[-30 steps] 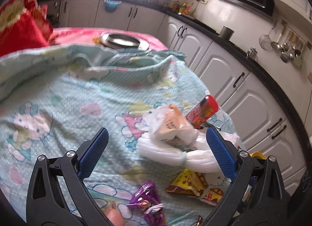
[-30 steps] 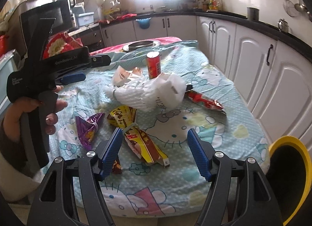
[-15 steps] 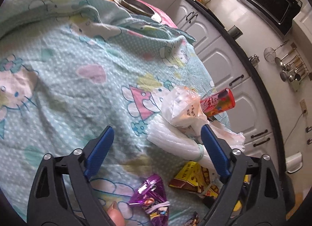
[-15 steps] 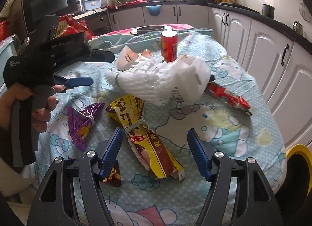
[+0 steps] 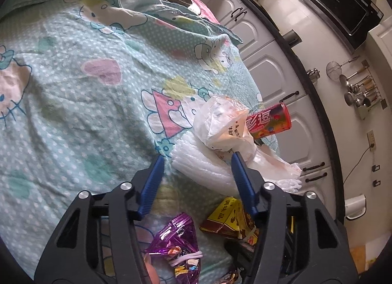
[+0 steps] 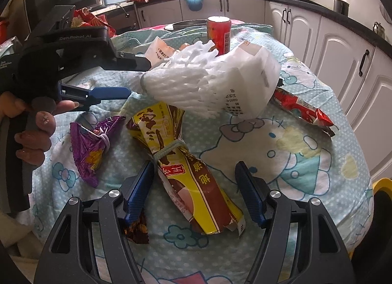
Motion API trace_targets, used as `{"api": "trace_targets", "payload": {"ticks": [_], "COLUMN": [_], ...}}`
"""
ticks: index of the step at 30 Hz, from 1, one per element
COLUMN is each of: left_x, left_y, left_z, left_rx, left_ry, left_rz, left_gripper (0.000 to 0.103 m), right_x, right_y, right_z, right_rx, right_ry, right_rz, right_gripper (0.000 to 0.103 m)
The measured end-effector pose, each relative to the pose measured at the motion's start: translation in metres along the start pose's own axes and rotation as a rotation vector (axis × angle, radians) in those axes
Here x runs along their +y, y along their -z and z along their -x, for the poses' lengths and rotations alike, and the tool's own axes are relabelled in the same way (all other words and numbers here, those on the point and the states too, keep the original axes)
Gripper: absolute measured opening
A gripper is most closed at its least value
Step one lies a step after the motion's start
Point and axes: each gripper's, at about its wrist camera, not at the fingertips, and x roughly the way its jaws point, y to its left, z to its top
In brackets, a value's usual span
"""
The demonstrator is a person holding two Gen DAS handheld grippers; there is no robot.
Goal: Collect trash
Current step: 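Grasp the white foam mesh with the left tool while the right tool grasps the yellow snack wrapper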
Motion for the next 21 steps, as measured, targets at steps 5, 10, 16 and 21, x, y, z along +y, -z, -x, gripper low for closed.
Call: {"api": "trace_targets", "payload": {"ticks": [5,10,16,21], "left_x": [0.001,-0.001,-0.006,-0.015], "left_y": [-0.001,-0.003,-0.002,0.000], "left_z": [0.002,0.005,0.014,0.026], "left_rx": [0.011,0.018,0.020,0.006], "left_ry": [0.018,0.036,0.047,0.060], "left_rz": [0.013,0.007,-0.020,-0.062], "left_gripper": [0.037,0.017,0.007,0.006], "right_x": [0.003,0.004,0.003,0.000], "right_y": [0.003,0.006,0.010,0.013], "right_z": [0.000,0.004,0.008,0.015], "right_rx": [-0.005,-0.007,-0.011,-0.023], "right_ry": [0.002,-0.005,-0.010,-0.020], "right_rz": [0.005,0.006,-0.008,-0.032], "right_gripper": [0.058,0.050,0.048,0.042]}}
